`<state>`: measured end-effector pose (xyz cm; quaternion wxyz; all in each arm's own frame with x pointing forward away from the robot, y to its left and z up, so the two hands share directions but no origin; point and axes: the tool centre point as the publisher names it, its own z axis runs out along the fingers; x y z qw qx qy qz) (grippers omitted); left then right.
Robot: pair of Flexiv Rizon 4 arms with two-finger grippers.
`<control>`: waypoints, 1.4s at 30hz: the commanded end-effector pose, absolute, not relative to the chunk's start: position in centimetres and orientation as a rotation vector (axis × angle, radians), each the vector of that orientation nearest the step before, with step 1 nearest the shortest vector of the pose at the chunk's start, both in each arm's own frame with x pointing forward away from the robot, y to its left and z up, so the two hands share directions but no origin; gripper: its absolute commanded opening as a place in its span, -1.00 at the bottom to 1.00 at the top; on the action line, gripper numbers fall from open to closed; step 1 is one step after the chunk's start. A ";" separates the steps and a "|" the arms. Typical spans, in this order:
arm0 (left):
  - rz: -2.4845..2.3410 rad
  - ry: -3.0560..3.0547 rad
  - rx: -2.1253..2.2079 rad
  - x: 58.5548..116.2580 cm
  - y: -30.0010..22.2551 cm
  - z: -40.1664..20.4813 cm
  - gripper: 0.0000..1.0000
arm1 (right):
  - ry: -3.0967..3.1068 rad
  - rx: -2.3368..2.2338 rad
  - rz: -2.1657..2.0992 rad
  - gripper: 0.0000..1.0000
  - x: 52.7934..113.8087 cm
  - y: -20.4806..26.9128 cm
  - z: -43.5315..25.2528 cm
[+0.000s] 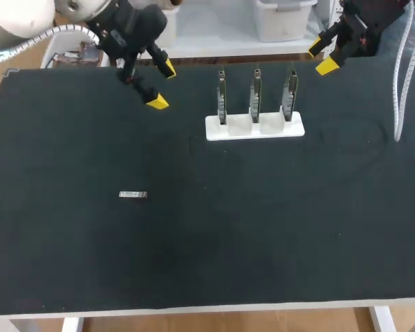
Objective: Pick up the optical module with the left hand, and insert it into the network port with the right hand.
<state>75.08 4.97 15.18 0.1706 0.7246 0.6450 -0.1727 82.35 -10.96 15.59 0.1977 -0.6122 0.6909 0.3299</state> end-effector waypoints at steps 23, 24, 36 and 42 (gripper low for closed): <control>-0.236 2.053 1.998 73.6 9.4 11.5 1.00 | 1.760 -2.014 1.623 1.00 83.2 -11.0 15.7; -0.236 2.053 1.998 73.6 9.4 11.5 1.00 | 1.760 -2.014 1.623 1.00 83.2 -11.0 15.7; -0.236 2.053 1.998 73.6 9.4 11.5 1.00 | 1.760 -2.014 1.623 1.00 83.2 -11.0 15.7; -0.107 1.874 2.201 73.0 7.1 12.1 1.00 | 1.760 -2.014 1.623 1.00 83.2 -11.0 15.7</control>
